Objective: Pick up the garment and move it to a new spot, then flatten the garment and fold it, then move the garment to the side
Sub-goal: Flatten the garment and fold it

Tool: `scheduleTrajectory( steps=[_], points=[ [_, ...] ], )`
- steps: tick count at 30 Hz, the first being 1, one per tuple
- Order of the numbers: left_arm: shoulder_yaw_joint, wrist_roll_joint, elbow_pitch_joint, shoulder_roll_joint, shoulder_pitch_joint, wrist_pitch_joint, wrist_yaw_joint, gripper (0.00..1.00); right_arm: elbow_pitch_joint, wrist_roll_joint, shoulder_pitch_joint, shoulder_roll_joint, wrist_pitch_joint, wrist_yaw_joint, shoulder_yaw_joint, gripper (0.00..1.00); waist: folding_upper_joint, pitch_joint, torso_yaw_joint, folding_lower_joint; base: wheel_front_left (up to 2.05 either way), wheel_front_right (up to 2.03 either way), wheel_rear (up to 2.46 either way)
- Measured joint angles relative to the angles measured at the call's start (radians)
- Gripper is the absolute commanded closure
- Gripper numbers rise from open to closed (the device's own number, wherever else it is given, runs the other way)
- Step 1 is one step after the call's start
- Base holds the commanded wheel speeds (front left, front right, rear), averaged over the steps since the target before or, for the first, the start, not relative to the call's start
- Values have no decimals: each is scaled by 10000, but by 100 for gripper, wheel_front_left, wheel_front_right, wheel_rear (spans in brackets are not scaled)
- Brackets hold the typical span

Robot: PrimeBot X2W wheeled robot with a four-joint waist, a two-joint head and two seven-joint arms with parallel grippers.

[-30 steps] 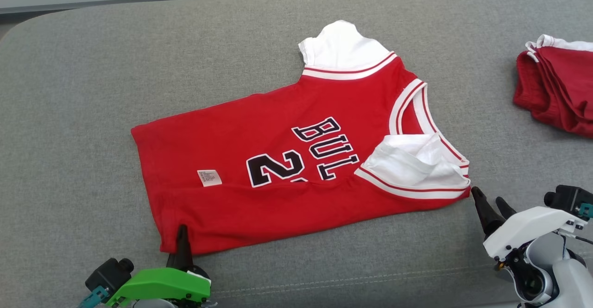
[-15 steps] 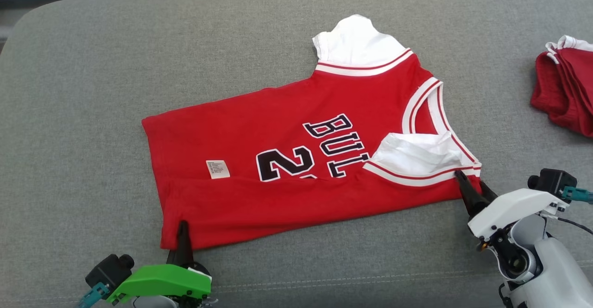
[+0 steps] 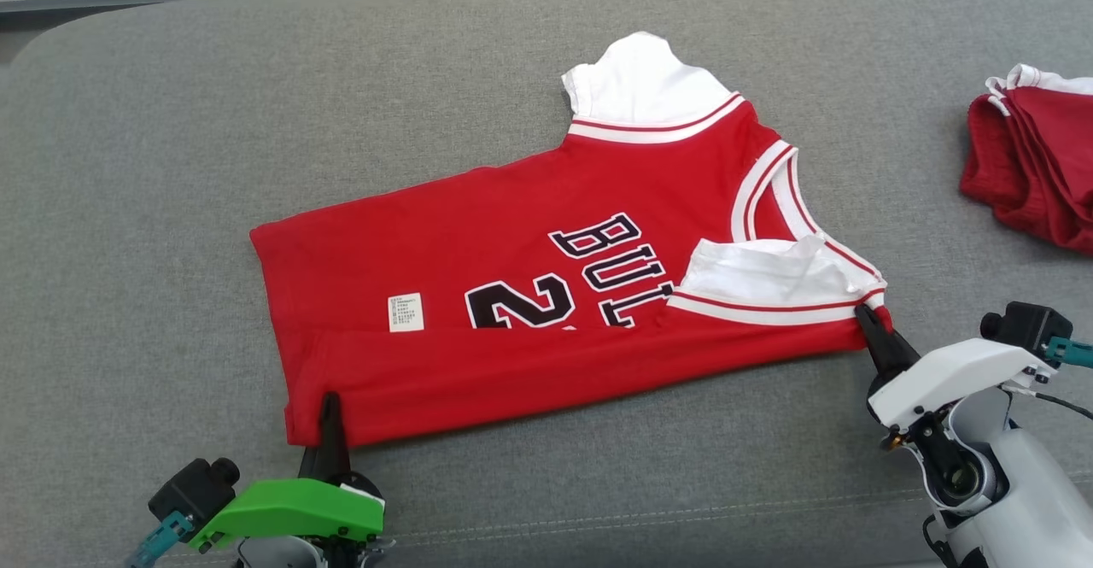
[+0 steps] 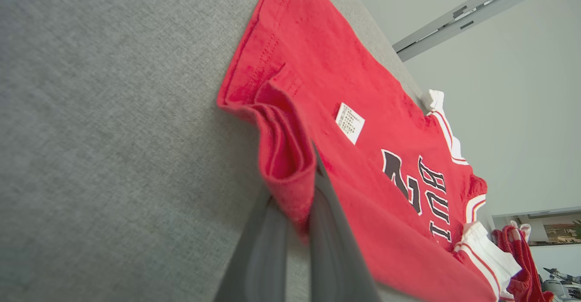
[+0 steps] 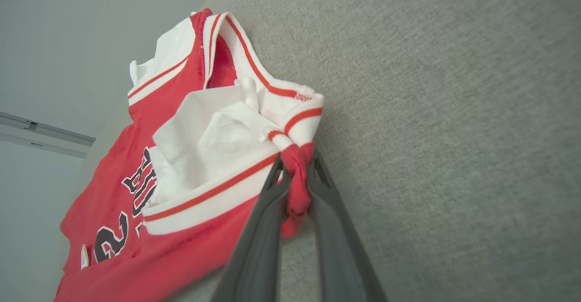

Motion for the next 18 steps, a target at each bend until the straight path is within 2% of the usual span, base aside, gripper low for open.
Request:
scheduleTrajectory(
  steps=[8, 12, 18],
  points=[
    [-107, 86, -257, 146, 342, 109, 38, 100, -1099, 364, 1127, -163, -199, 6, -171, 100, 0, -162, -216, 0, 0, 0, 0],
    [8, 69, -251, 293, 497, 123, 215, 100, -1413, 364, 1659, 48, -222, 8, -205, 100, 0, -182, -308, 0, 0, 0, 0],
    [184, 117, -86, 445, 612, 102, 441, 100, -1216, 77, 1809, 412, -226, 6, -144, 100, 0, -157, -354, 0, 0, 0, 0]
  ],
)
